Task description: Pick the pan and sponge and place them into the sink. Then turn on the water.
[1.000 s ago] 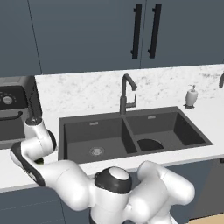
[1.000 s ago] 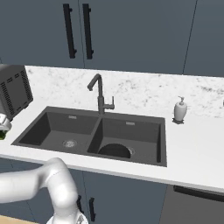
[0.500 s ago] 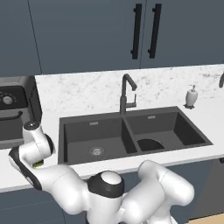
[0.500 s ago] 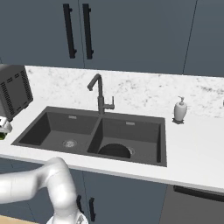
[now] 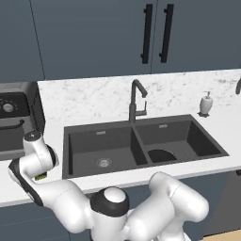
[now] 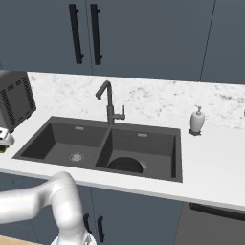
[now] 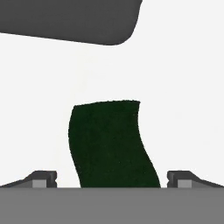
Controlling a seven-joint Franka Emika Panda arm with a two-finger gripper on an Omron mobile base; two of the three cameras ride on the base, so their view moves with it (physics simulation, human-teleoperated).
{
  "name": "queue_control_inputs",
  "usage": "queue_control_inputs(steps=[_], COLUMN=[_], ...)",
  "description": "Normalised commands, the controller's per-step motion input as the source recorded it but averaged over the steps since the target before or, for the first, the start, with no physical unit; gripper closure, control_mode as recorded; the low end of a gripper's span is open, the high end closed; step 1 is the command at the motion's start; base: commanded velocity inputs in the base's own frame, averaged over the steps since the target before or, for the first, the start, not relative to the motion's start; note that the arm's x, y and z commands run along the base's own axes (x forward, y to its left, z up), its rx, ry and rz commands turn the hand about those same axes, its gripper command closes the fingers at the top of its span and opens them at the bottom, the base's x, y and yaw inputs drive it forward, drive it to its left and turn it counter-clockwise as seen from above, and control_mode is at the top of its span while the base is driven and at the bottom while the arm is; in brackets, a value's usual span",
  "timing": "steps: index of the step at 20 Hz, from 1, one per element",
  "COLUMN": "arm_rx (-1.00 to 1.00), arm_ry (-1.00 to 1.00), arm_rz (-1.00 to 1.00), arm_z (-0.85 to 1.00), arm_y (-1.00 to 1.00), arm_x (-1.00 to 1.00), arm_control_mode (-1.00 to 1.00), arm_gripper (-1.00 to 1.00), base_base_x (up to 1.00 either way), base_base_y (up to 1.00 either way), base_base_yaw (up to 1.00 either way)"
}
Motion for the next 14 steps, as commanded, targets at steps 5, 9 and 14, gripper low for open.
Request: queue_control_inputs(steps=[5, 9, 14], arm_rx=[0.0, 0.0, 0.0], arm_ry=[0.0, 0.0, 0.0], arm_rz=[0.0, 0.0, 0.0], arm_z=[-0.01, -0.26, -0.41], arm_y=[0.0, 0.09, 0.14], arm_x=[0.13, 0.12, 0.11], arm_control_mode=[-1.0, -1.0, -1.0], arm_gripper=[-1.0, -1.0, -1.0], base_base_x=[0.0, 0.0, 0.0], base_base_y=[0.0, 0.0, 0.0], base_base_yaw=[0.0, 0.0, 0.0])
